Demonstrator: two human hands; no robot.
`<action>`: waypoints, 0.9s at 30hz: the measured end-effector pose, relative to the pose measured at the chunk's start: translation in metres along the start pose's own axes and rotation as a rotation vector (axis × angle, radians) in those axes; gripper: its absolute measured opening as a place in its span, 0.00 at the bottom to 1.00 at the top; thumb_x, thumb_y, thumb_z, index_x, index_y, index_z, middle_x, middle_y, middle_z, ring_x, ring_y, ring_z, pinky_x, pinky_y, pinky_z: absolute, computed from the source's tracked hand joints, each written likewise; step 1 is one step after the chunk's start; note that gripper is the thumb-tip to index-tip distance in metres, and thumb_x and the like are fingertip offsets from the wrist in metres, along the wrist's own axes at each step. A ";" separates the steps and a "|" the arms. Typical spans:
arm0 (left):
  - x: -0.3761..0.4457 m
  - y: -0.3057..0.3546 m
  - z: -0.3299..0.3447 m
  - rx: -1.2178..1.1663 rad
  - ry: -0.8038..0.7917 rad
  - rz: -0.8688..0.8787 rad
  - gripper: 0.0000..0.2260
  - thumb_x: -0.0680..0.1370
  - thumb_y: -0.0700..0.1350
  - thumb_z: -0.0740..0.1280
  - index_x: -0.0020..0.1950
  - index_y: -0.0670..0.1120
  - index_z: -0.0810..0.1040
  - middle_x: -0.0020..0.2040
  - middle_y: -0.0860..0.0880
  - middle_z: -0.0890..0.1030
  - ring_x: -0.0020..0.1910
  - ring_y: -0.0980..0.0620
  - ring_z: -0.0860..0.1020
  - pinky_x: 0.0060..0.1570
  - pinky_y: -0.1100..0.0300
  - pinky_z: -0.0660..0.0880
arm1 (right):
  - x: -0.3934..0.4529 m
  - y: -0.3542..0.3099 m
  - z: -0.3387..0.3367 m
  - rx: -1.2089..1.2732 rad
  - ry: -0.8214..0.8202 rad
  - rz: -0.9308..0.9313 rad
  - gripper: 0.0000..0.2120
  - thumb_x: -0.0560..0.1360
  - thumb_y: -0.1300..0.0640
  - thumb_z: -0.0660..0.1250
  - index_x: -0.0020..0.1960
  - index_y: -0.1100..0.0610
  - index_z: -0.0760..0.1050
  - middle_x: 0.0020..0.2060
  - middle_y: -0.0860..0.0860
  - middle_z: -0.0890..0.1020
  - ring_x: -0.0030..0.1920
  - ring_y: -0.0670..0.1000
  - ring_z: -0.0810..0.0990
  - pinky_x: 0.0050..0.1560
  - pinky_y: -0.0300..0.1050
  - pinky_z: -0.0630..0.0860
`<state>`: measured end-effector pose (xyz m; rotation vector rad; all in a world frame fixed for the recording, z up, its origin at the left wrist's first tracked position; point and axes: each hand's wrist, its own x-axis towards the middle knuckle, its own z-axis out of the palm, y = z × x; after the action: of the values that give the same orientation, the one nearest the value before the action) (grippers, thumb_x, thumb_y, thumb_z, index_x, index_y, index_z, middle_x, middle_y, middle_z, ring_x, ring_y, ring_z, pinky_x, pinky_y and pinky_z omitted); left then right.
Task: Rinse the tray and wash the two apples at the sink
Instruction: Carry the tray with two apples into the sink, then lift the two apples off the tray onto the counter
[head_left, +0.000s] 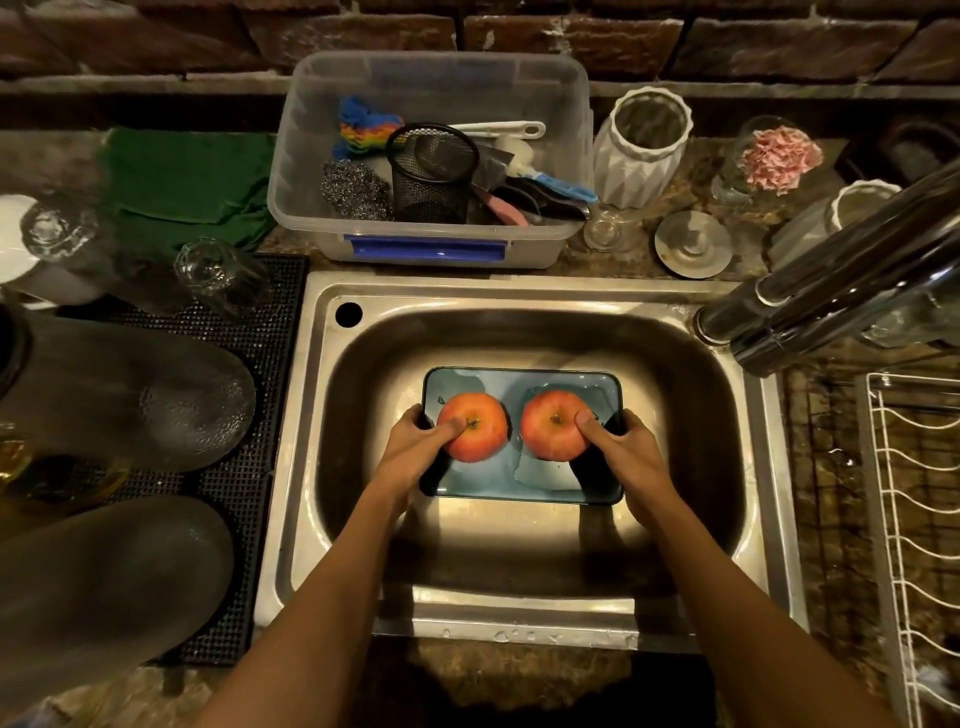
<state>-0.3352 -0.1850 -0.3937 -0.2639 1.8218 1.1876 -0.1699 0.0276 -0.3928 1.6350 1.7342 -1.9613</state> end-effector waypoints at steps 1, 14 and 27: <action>0.000 -0.001 -0.001 0.008 -0.001 -0.004 0.44 0.59 0.64 0.78 0.71 0.47 0.72 0.61 0.45 0.79 0.58 0.44 0.81 0.59 0.44 0.80 | -0.001 -0.001 0.001 0.004 0.003 -0.002 0.28 0.70 0.41 0.75 0.63 0.57 0.75 0.55 0.54 0.82 0.56 0.54 0.81 0.48 0.44 0.79; -0.009 -0.007 -0.003 0.042 -0.011 0.037 0.33 0.72 0.58 0.75 0.72 0.46 0.71 0.66 0.45 0.78 0.62 0.45 0.78 0.66 0.44 0.76 | -0.008 -0.003 0.001 -0.013 0.003 0.006 0.26 0.71 0.42 0.74 0.62 0.56 0.75 0.54 0.52 0.83 0.53 0.51 0.82 0.47 0.44 0.79; -0.033 -0.004 -0.004 0.032 0.053 0.085 0.31 0.77 0.52 0.72 0.77 0.45 0.66 0.76 0.44 0.69 0.73 0.43 0.69 0.70 0.49 0.67 | -0.033 -0.016 0.003 -0.053 0.036 -0.041 0.18 0.75 0.51 0.73 0.61 0.54 0.72 0.49 0.49 0.79 0.52 0.52 0.78 0.56 0.48 0.76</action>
<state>-0.3161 -0.1997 -0.3701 -0.2028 1.9128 1.2193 -0.1673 0.0126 -0.3595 1.6413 1.8301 -1.8974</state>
